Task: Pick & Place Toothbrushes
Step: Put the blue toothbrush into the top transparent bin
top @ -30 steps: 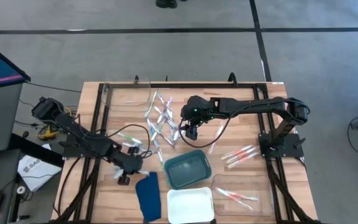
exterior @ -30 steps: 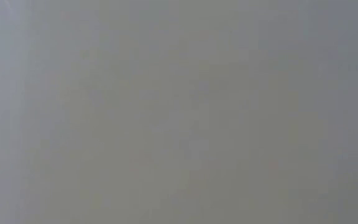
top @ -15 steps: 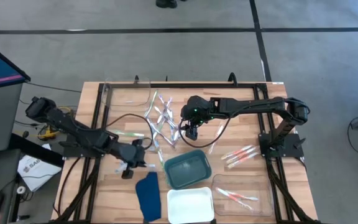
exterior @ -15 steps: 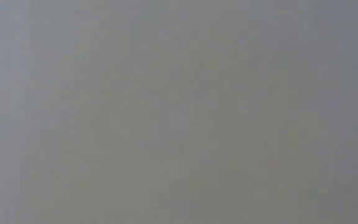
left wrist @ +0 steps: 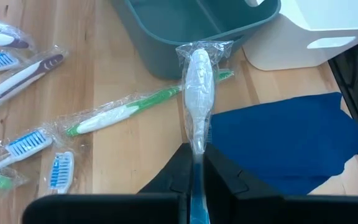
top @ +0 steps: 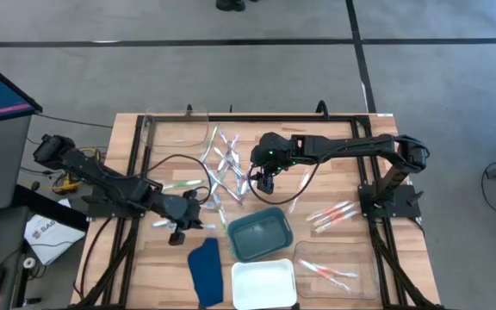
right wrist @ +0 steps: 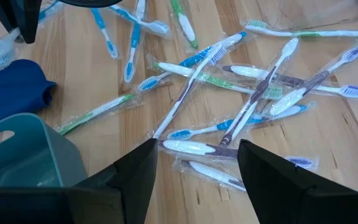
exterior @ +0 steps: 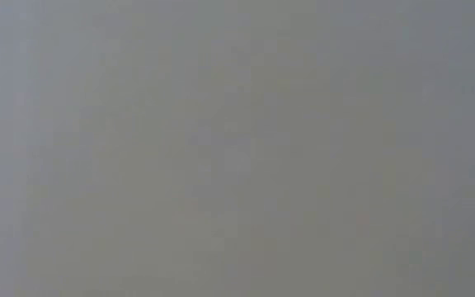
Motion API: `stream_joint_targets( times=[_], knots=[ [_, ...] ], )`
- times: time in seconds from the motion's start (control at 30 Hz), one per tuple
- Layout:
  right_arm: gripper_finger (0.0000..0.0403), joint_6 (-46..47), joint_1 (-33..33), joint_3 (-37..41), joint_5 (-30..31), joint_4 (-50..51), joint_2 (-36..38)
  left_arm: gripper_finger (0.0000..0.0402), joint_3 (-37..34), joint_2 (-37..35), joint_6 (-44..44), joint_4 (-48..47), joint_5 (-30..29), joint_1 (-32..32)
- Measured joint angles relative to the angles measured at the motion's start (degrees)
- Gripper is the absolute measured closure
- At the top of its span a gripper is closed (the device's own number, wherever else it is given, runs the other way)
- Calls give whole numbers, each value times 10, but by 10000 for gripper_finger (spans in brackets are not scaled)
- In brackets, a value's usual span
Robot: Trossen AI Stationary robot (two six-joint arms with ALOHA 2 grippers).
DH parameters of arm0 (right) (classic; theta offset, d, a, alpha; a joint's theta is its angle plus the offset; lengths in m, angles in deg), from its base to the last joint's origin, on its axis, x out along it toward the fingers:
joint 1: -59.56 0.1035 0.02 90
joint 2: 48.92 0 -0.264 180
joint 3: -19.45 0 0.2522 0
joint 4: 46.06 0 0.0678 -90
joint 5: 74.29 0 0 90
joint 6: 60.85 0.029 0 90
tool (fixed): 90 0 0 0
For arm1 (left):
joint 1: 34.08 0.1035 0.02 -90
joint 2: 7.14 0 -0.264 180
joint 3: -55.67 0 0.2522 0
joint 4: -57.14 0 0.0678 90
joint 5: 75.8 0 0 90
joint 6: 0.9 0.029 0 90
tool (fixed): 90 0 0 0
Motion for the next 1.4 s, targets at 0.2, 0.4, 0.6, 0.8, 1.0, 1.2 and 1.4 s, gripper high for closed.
stream_joint_targets(
  times=[0.2, 0.4, 0.6, 0.8, 1.0, 1.2, 1.4],
  knots=[
    [187, 0, 0, 0, 0, 0, 0, 390, 0, 0, 0, 0, 0, 0],
    [187, 0, 0, 0, 0, 0, 0, 390, 0, -7, 17, 36, -23, 0],
    [187, 0, 0, 0, 0, 0, 0, 390, 0, -64, 94, 118, -95, 25],
    [187, 0, 0, 0, 0, 1, 0, 390, 0, -142, 186, 133, -150, 119],
    [187, 0, 0, 0, 0, 2, 0, 390, 0, -171, 224, 164, -118, 210],
    [187, 0, 0, 0, 0, 3, 0, 390, 0, -163, 236, 192, -110, 271],
    [187, 0, 0, 0, 0, 4, 0, 390, 0, -162, 254, 218, -117, 343]
  ],
)
